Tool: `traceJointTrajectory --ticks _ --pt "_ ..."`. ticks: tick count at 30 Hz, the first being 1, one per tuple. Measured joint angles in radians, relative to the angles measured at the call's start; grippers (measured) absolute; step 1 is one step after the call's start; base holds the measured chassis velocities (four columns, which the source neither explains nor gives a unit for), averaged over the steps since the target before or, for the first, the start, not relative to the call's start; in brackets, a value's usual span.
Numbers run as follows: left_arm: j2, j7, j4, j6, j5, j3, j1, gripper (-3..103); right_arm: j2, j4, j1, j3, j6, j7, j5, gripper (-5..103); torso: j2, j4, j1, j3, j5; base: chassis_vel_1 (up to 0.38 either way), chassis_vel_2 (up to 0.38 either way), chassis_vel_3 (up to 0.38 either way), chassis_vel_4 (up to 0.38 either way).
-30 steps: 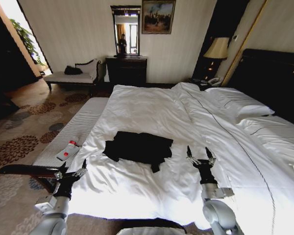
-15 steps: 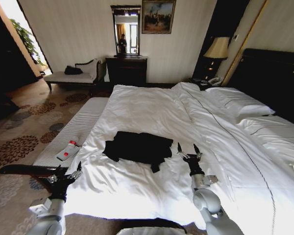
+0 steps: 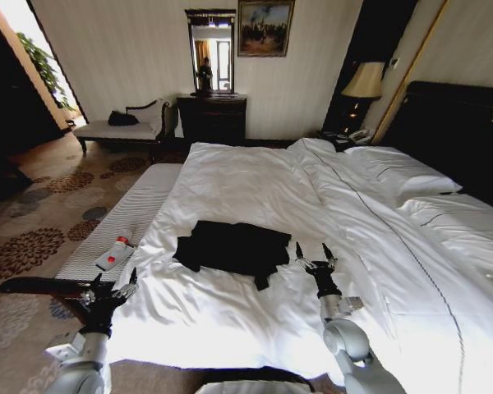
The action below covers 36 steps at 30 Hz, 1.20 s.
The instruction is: Fold the clothes on the bed.
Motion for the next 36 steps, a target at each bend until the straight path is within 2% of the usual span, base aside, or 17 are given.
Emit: traceJointTrajectory --ticks 5,9,11,12,13,14,15,16,17,18,19,20,22,27,28,32,36 --pt "0.001 0.000 -0.002 -0.005 -0.004 -0.004 -0.001 100 -0.006 0.024 -0.001 -0.007 -0.001 0.023 0.015 100 0.000 -0.0001 0.000 0.000 0.0000 0.001 0.020 -0.003 -0.008" --pt "0.012 0.001 0.005 -0.007 -0.023 -0.031 -0.012 100 -0.047 0.069 0.007 -0.028 -0.058 0.076 0.048 100 0.000 -0.0001 0.000 0.000 0.0004 0.000 0.000 0.000 0.000" --pt "0.026 0.001 0.024 -0.007 -0.029 -0.063 -0.025 100 -0.117 0.114 0.024 -0.057 -0.163 0.138 0.084 100 0.000 -0.0003 0.000 0.000 -0.0001 0.000 0.000 0.000 0.000" --pt "0.035 0.001 0.036 -0.007 -0.032 -0.084 -0.032 100 -0.177 0.152 0.041 -0.087 -0.261 0.201 0.148 100 0.000 0.0001 0.000 0.000 0.0000 0.000 0.000 0.000 0.000" --pt "0.035 0.001 0.036 -0.007 -0.032 -0.084 -0.032 100 -0.177 0.152 0.041 -0.087 -0.261 0.201 0.148 100 0.000 0.0001 0.000 0.000 0.0000 0.000 0.000 0.000 0.000" --pt "0.039 0.001 0.043 -0.007 -0.036 -0.096 -0.035 100 -0.209 0.177 0.054 -0.105 -0.335 0.246 0.204 100 0.000 0.0001 0.000 0.000 -0.0002 0.000 0.000 0.000 0.000" --pt "0.045 0.001 0.053 -0.007 -0.041 -0.111 -0.039 100 -0.256 0.219 0.084 -0.139 -0.467 0.337 0.343 100 0.000 -0.0001 0.000 0.000 -0.0002 0.000 0.000 0.000 0.000" --pt "0.047 0.001 0.058 -0.007 -0.042 -0.119 -0.040 100 -0.279 0.242 0.113 -0.162 -0.560 0.408 0.457 100 0.000 -0.0001 0.000 0.000 0.0001 0.000 0.000 0.000 0.000" --pt "0.047 0.001 0.058 -0.007 -0.042 -0.119 -0.040 100 -0.279 0.242 0.113 -0.162 -0.560 0.408 0.457 100 0.000 -0.0001 0.000 0.000 0.0001 0.000 0.000 0.000 0.000" --pt "0.047 0.001 0.060 -0.009 -0.041 -0.124 -0.040 100 -0.297 0.259 0.158 -0.184 -0.659 0.486 0.588 100 0.000 0.0000 0.000 0.000 0.0002 0.000 0.000 0.000 0.000" --pt "0.047 0.002 0.060 -0.009 -0.040 -0.125 -0.040 100 -0.302 0.262 0.175 -0.191 -0.687 0.508 0.631 100 0.000 0.0000 0.000 0.000 0.0001 0.000 0.000 0.000 0.000" --pt "0.046 0.002 0.061 -0.011 -0.037 -0.126 -0.038 100 -0.315 0.258 0.253 -0.225 -0.771 0.573 0.755 100 0.000 -0.0001 0.000 0.000 0.0000 0.000 0.000 0.000 0.000" --pt "0.042 0.002 0.061 -0.012 -0.035 -0.125 -0.036 100 -0.324 0.220 0.335 -0.271 -0.811 0.610 0.820 100 0.000 0.0005 0.000 0.000 0.0000 0.000 0.000 0.000 0.000" --pt "0.029 0.002 0.067 -0.012 -0.025 -0.117 -0.038 100 -0.315 0.109 0.488 -0.373 -0.900 0.709 0.960 100 0.000 -0.0003 0.000 0.000 0.0001 0.000 0.000 0.000 0.000" --pt "0.029 0.002 0.067 -0.012 -0.025 -0.117 -0.038 100 -0.315 0.109 0.488 -0.373 -0.900 0.709 0.960 100 0.000 -0.0003 0.000 0.000 0.0001 0.000 0.000 0.000 0.000" --pt "0.024 0.001 0.079 -0.012 -0.013 -0.107 -0.041 100 -0.275 -0.035 0.611 -0.457 -0.964 0.797 1.015 100 0.000 0.0001 0.000 0.000 0.0001 0.000 0.000 0.000 0.000" --pt "0.024 0.000 0.081 -0.009 -0.010 -0.101 -0.048 100 -0.253 -0.099 0.669 -0.482 -0.972 0.809 1.022 100 0.000 0.0000 0.000 0.000 0.0000 0.000 0.000 0.000 0.000"
